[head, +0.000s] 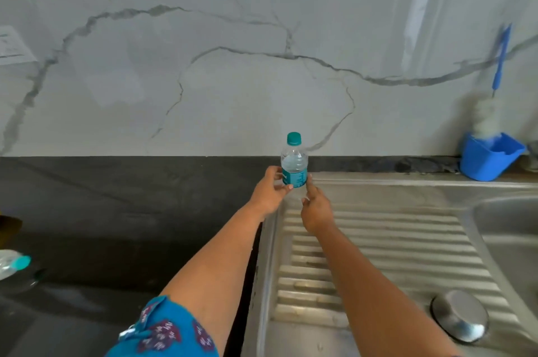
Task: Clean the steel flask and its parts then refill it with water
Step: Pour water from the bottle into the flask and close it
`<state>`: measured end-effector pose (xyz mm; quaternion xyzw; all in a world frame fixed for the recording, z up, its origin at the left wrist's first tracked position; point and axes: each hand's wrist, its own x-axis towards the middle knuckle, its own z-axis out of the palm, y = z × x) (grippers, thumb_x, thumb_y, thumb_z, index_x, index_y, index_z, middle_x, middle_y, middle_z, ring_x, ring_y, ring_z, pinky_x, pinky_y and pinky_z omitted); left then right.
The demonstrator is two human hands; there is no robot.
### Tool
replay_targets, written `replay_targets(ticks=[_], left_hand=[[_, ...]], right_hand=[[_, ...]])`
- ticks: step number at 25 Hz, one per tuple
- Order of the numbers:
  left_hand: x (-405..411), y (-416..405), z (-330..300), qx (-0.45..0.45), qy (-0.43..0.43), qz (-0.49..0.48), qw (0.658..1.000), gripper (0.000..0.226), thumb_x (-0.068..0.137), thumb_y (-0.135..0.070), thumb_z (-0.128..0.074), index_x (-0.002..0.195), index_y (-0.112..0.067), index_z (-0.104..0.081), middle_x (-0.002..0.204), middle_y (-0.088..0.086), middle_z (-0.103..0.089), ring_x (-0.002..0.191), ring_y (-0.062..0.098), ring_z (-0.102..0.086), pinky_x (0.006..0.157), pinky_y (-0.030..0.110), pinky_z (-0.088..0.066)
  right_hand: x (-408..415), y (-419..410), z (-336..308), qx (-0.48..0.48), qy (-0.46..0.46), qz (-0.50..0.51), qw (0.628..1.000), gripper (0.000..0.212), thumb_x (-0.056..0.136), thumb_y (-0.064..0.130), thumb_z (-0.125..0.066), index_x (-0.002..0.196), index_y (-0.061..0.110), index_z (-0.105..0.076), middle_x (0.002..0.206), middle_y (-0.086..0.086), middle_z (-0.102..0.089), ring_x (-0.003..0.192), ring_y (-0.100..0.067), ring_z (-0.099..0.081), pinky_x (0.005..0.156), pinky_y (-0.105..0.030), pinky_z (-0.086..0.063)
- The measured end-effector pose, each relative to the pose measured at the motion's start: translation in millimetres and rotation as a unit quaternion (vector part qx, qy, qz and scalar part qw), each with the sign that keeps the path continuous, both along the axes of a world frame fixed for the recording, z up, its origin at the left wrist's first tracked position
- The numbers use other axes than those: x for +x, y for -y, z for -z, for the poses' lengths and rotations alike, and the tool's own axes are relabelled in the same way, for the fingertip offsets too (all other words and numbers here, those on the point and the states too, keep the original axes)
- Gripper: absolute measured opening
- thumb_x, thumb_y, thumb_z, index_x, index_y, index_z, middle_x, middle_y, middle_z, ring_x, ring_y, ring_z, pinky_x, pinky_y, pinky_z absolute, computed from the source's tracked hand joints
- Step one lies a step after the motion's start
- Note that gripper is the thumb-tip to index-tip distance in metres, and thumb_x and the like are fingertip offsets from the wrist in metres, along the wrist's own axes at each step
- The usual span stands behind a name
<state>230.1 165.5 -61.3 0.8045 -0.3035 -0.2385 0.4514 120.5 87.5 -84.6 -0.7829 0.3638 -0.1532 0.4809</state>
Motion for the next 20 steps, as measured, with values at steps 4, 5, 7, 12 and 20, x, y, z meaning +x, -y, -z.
replay_targets(ticks=[4, 5, 7, 12, 20], left_hand=[[10, 4, 6, 0.001, -0.007, 0.009, 1.0, 0.047, 0.095, -0.017, -0.063, 0.134, -0.025, -0.038, 0.143, 0.002, -0.05, 0.121, 0.013, -0.053, 0.106, 0.045, -0.047], [11, 4, 7, 0.007, -0.004, 0.012, 1.0, 0.048, 0.095, -0.016, -0.063, 0.135, -0.024, -0.038, 0.143, 0.002, -0.05, 0.12, 0.013, -0.052, 0.106, 0.042, -0.046], [11, 6, 9, 0.023, 0.018, 0.013, 0.999, 0.052, 0.094, -0.015, -0.065, 0.138, -0.023, -0.037, 0.143, 0.003, -0.05, 0.125, 0.016, -0.053, 0.106, 0.04, -0.045], [6, 3, 2, 0.063, 0.094, -0.022, 0.993, 0.078, 0.084, -0.015, -0.076, 0.147, -0.021, -0.03, 0.148, 0.008, -0.045, 0.135, 0.025, -0.046, 0.109, 0.043, -0.043], [-109, -85, -26, -0.006, -0.008, -0.06, 0.998, 0.041, 0.088, -0.028, -0.072, 0.124, -0.023, -0.052, 0.117, -0.01, -0.055, 0.104, 0.006, -0.056, 0.085, 0.021, -0.045]], right_hand=[[8, 10, 9, -0.026, -0.029, -0.004, 0.999, 0.075, 0.096, -0.005, -0.042, 0.153, 0.031, -0.01, 0.153, -0.004, -0.034, 0.136, -0.021, -0.04, 0.112, -0.034, -0.036], [9, 11, 10, -0.025, -0.032, 0.0, 0.999, 0.076, 0.096, -0.005, -0.043, 0.153, 0.032, -0.009, 0.153, -0.004, -0.035, 0.136, -0.021, -0.041, 0.112, -0.035, -0.037], [12, 13, 12, -0.01, -0.029, 0.01, 0.999, 0.08, 0.095, -0.007, -0.044, 0.152, 0.036, -0.008, 0.154, -0.003, -0.034, 0.136, -0.02, -0.041, 0.11, -0.035, -0.039], [4, 20, -1, 0.043, -0.022, 0.052, 0.997, 0.079, 0.093, -0.009, -0.045, 0.153, 0.032, -0.014, 0.152, -0.004, -0.037, 0.132, -0.019, -0.047, 0.104, -0.03, -0.044], [-156, 4, -62, -0.087, 0.013, 0.055, 0.995, 0.024, 0.095, 0.006, -0.049, 0.111, 0.019, -0.063, 0.097, -0.002, -0.06, 0.073, -0.005, -0.053, 0.055, -0.006, -0.037]])
